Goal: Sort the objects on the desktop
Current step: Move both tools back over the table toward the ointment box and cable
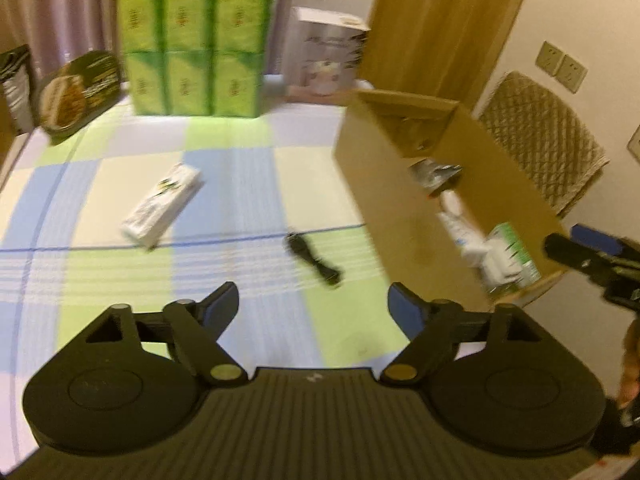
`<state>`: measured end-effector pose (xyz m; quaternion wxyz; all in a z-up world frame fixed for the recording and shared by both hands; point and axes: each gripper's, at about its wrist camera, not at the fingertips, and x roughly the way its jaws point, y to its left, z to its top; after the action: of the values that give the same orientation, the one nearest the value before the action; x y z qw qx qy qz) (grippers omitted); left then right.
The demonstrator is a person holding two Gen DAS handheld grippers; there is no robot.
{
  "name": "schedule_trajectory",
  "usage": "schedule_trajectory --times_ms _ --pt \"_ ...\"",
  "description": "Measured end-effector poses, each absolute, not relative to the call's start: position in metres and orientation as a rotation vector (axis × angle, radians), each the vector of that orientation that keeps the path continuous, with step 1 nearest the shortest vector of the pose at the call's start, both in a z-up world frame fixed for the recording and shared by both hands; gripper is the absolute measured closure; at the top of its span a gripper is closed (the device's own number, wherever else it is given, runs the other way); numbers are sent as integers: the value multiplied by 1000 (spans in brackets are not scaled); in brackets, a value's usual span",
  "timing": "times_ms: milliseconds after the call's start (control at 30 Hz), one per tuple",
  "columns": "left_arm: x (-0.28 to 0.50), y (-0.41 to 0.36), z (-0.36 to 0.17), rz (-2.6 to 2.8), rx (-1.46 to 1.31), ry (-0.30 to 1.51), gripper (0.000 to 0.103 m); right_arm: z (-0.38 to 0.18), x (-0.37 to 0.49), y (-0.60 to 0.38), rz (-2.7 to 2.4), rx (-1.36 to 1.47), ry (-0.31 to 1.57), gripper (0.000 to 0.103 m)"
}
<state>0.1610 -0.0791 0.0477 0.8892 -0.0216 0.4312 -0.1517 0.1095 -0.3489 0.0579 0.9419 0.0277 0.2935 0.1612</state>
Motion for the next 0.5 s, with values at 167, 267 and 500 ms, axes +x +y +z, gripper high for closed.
schedule_trajectory --times_ms 167,267,500 --pt "140 -46 45 -271 -12 891 10 57 93 -319 376 37 609 10" --pt "128 -31 44 -251 12 887 7 55 82 -301 406 18 612 6" --pt "105 5 41 -196 20 890 3 49 65 -261 470 -23 622 2"
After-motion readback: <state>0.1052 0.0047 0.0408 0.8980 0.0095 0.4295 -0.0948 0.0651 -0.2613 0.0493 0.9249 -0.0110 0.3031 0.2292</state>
